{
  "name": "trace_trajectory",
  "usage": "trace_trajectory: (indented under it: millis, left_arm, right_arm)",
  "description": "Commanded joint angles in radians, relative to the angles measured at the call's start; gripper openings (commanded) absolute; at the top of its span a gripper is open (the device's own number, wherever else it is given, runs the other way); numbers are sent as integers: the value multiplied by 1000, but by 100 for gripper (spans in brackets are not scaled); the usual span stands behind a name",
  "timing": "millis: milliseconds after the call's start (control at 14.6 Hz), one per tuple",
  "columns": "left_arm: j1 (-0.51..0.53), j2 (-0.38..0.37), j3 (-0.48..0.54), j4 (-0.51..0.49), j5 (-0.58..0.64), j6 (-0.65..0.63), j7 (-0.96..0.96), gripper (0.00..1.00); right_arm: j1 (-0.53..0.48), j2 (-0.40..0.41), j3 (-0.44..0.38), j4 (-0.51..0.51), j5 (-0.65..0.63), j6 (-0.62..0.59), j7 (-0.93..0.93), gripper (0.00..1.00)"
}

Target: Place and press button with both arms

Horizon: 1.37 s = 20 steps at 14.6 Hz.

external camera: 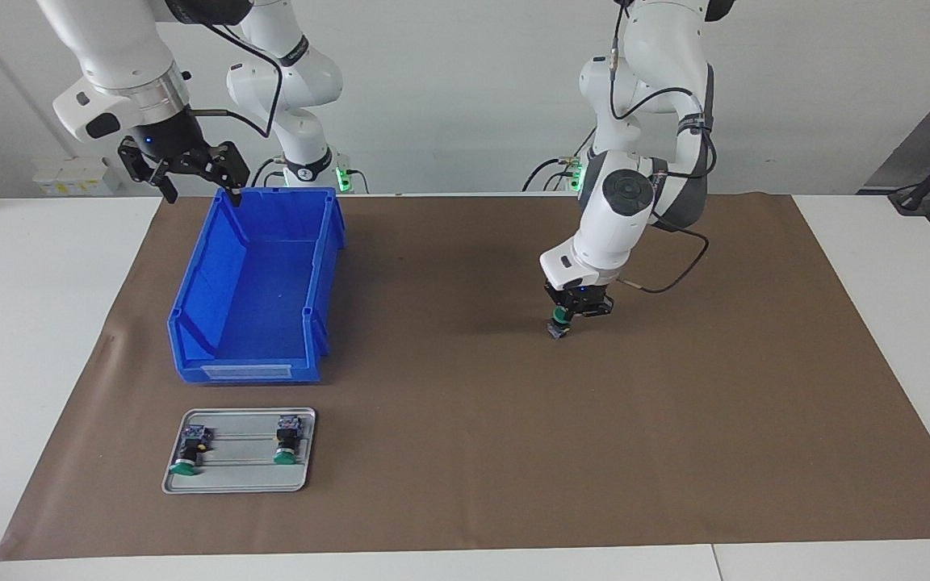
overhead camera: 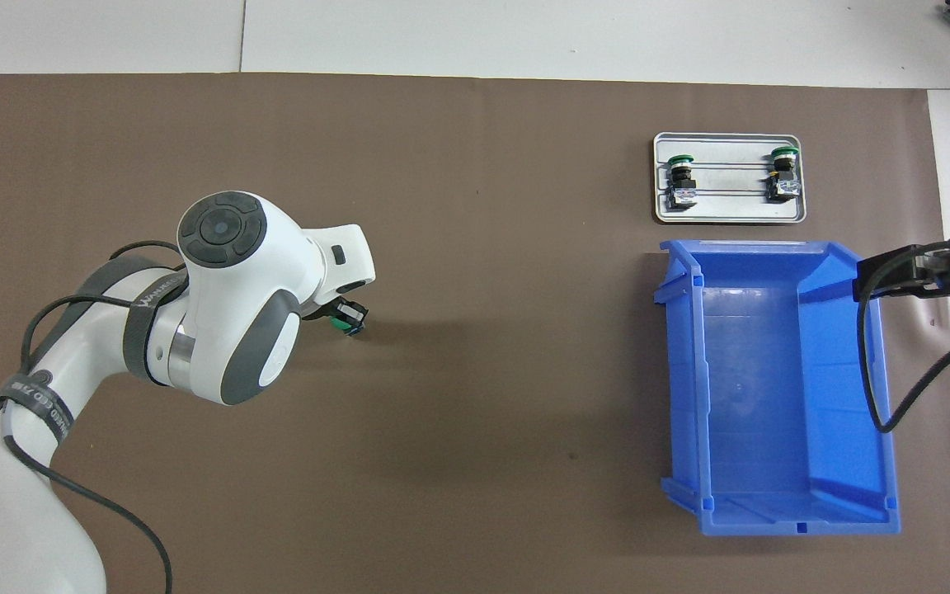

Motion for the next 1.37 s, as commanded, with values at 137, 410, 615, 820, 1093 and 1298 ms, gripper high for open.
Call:
trace_trajectory:
  millis: [137, 410, 615, 820, 1093, 1298]
  left_arm:
    - [-12, -70, 23, 32, 15, -93, -26, 0]
    - [64, -100, 26, 29, 15, -95, -23, 100]
    - [150, -107, 26, 27, 15, -136, -25, 100]
    - [230, -123, 26, 36, 15, -181, -20, 100]
    - [268, -160, 26, 133, 13, -275, -32, 100]
    - [287, -146, 26, 330, 13, -452, -60, 100]
  right_arm:
    - [-5, -21, 2, -31, 18, 28, 19, 100]
    - [-5, -21, 2, -32, 19, 28, 21, 100]
    - [0, -21, 4, -35, 61, 30, 89, 100]
    - [37, -21, 10, -35, 70, 46, 129, 100]
    - [180, -36, 10, -81, 72, 143, 305, 100]
    - [320, -22, 11, -144, 90, 356, 424, 100]
